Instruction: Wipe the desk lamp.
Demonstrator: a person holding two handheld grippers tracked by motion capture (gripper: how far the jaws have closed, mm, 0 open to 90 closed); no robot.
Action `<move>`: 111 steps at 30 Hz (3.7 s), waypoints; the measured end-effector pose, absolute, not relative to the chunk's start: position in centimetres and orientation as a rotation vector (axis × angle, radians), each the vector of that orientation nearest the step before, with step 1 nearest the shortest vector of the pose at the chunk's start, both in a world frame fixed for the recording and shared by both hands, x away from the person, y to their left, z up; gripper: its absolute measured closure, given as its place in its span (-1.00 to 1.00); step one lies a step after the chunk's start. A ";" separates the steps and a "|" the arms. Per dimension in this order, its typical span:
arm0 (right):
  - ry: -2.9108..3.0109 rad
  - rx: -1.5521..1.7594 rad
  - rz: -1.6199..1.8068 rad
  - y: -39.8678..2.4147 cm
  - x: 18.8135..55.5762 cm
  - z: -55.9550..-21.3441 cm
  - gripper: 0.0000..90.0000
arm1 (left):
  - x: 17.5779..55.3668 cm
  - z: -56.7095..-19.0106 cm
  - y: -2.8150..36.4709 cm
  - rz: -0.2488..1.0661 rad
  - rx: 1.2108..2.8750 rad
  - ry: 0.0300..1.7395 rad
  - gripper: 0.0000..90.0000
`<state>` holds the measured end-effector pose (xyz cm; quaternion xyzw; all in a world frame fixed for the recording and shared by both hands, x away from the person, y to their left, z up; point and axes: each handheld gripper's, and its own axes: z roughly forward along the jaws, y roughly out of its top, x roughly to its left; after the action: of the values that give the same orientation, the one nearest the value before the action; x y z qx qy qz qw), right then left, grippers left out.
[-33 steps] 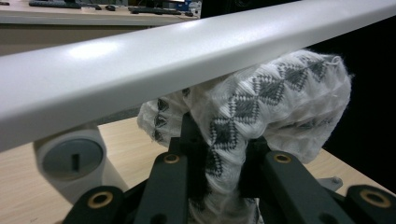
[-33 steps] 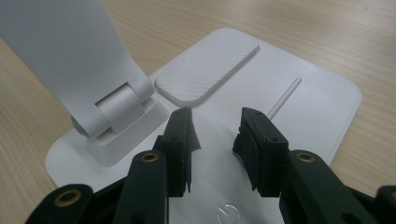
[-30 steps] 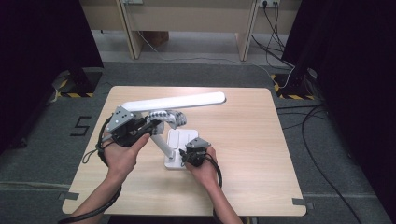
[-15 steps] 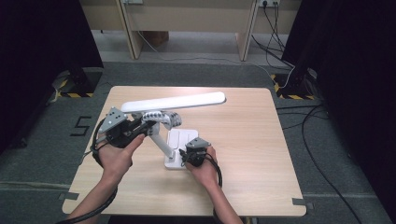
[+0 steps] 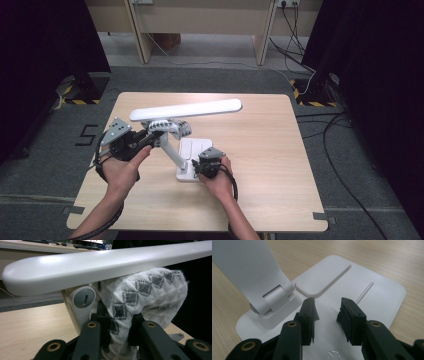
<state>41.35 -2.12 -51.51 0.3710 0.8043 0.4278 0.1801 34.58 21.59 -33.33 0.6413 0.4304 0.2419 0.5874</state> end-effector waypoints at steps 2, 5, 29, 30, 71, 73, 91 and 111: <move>2.273 1.048 1.207 -2.1 41.3 -51.5 0.44 | 34.5 -33.4 21.6 0.558 1.491 1.004 0.69; 2.273 1.047 1.208 -2.1 41.3 -51.5 0.44 | 34.4 -33.5 21.5 0.559 1.493 1.003 0.69; 2.273 1.044 1.207 -2.0 41.4 -51.5 0.44 | 32.3 -35.5 22.8 0.551 1.547 0.995 0.69; 2.272 1.045 1.207 -2.0 41.4 -51.5 0.44 | 32.0 -35.6 23.3 0.550 1.551 0.991 0.69; 2.268 1.046 1.207 -2.0 41.4 -51.5 0.44 | 34.2 -34.7 29.8 0.685 1.496 1.055 0.69; 2.268 1.045 1.206 -2.0 41.4 -51.5 0.44 | 34.8 -34.0 29.5 0.688 1.480 1.054 0.69; 2.268 1.047 1.204 -2.0 41.3 -51.5 0.44 | 35.2 -34.6 27.3 0.691 1.528 1.022 0.69; 2.268 1.046 1.203 -1.9 41.3 -51.5 0.44 | 35.4 -36.7 26.3 0.676 1.593 1.016 0.69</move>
<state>41.34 -1.95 -51.53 0.3708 0.8043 0.4265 0.1836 35.43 26.26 -36.68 0.6693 0.4271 0.2842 0.5374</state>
